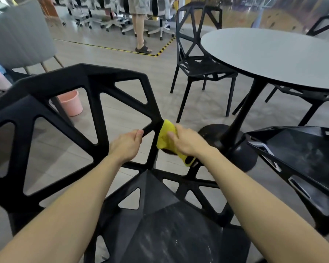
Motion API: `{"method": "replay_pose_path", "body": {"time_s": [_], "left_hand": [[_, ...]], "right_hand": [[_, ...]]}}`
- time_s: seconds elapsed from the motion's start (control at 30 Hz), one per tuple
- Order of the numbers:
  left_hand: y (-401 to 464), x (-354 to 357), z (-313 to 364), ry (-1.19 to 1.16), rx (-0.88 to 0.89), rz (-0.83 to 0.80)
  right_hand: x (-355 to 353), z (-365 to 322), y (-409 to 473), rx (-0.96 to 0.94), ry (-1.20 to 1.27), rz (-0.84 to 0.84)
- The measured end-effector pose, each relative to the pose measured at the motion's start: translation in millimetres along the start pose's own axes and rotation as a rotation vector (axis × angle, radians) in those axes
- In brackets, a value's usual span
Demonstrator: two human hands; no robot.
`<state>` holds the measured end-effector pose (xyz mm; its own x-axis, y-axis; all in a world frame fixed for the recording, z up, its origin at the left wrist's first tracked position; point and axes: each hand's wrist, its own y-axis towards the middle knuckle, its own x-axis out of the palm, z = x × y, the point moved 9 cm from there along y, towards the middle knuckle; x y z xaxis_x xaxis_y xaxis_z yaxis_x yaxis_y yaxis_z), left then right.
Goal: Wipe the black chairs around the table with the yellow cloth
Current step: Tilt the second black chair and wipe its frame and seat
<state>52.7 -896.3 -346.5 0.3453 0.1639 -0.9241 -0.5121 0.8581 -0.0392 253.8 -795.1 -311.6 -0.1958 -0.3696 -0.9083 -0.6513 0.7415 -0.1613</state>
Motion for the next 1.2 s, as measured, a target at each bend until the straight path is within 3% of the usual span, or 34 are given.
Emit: {"method": "replay_pose_path", "body": {"time_s": [0.2, 0.3, 0.4, 0.53, 0.63, 0.77, 0.9, 0.97, 1.1, 1.2], "left_hand": [[2, 0, 0, 0.002, 0.013, 0.021], [3, 0, 1, 0.004, 0.025, 0.043], [4, 1, 1, 0.033, 0.039, 0.081], [4, 2, 2, 0.048, 0.045, 0.083], [4, 0, -2, 0.039, 0.029, 0.078], [3, -1, 0, 0.046, 0.025, 0.069], [2, 0, 2, 0.058, 0.027, 0.101], [3, 3, 3, 0.074, 0.027, 0.091], [4, -1, -2, 0.047, 0.017, 0.078], [6, -3, -5, 0.035, -0.006, 0.042]], "right_hand": [[-3, -4, 13, -0.054, 0.05, 0.128], [10, 40, -38, -0.002, 0.01, 0.231], [24, 83, -73, 0.069, 0.02, 0.169], [9, 17, 1, -0.059, -0.085, 0.114], [-2, -25, 44, -0.11, -0.004, 0.149], [18, 47, -31, -0.053, -0.012, 0.221], [31, 108, -100, 0.048, 0.004, 0.188], [22, 79, -63, -0.005, -0.101, 0.151], [3, -21, 41, -0.088, -0.026, 0.102], [9, -15, 41, -0.08, -0.034, 0.171]]}}
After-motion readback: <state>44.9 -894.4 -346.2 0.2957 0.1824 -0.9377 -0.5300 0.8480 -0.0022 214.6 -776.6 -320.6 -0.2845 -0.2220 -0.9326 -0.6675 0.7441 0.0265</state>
